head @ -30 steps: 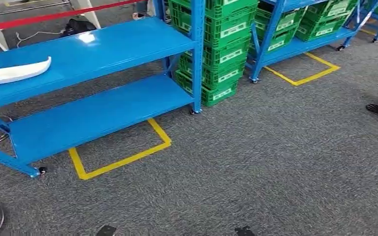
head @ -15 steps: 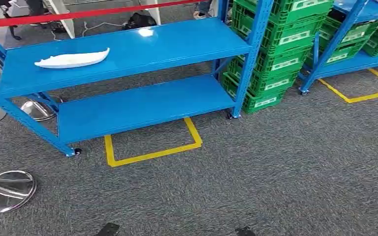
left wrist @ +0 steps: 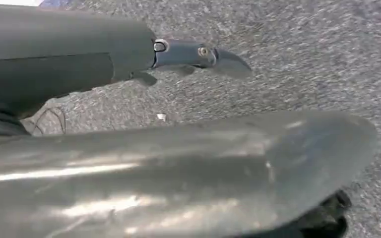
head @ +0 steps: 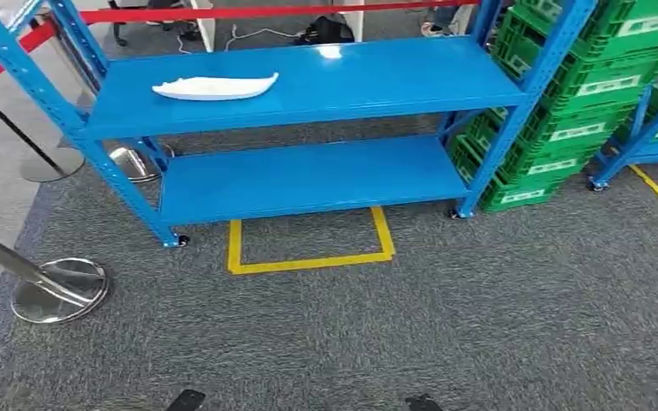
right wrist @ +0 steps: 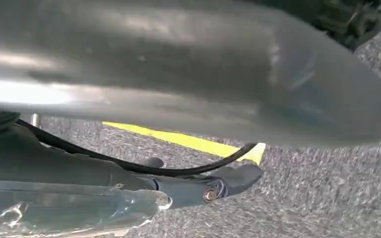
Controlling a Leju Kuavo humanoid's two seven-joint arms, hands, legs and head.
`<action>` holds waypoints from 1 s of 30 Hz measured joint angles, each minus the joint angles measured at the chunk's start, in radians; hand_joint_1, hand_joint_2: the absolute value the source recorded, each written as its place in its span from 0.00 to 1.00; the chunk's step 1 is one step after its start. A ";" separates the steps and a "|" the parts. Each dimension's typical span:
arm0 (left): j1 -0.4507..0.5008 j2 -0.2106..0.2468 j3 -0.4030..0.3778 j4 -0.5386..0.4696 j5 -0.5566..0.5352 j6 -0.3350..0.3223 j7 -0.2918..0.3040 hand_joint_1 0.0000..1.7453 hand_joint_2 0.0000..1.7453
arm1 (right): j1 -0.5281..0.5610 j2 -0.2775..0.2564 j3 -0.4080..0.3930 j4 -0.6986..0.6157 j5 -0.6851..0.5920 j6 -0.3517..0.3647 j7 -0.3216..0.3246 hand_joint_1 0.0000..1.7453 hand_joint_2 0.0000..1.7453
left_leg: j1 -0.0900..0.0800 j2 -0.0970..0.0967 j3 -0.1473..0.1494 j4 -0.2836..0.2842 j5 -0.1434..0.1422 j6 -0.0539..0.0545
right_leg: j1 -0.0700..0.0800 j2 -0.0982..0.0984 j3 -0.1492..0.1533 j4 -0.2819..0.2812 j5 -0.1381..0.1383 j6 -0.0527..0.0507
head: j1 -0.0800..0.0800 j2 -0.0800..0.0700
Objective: Take the parts from the cabinet and place them on the table.
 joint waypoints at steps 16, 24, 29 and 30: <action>0.006 0.000 0.002 0.000 0.005 0.002 -0.003 0.00 0.00 | 0.006 0.002 -0.001 0.001 0.007 -0.004 0.002 0.00 0.00 | 0.023 -0.197 -0.009 -0.004 0.019 -0.026 | -0.025 0.192 -0.035 0.013 0.025 -0.011 | 0.016 0.000; 0.005 -0.001 0.014 0.000 0.005 0.002 -0.002 0.00 0.00 | 0.010 0.002 -0.004 0.001 0.018 -0.007 0.002 0.00 0.00 | 0.018 -0.050 -0.107 0.208 -0.055 -0.038 | -0.014 0.101 -0.033 0.010 0.022 -0.028 | 0.000 0.000; 0.005 -0.003 0.016 0.000 0.006 0.000 -0.005 0.00 0.00 | 0.003 0.001 -0.013 0.000 -0.003 -0.007 -0.007 0.00 0.00 | 0.018 -0.030 0.011 -0.004 0.004 -0.026 | 0.001 0.090 -0.039 0.014 0.012 -0.016 | 0.001 0.000; 0.006 -0.004 0.016 0.000 0.006 -0.004 -0.005 0.00 0.00 | 0.003 0.001 -0.015 0.000 -0.002 -0.007 -0.008 0.00 0.00 | 0.018 -0.030 0.012 -0.004 0.001 -0.027 | 0.000 0.091 -0.036 0.011 0.011 -0.037 | 0.003 0.000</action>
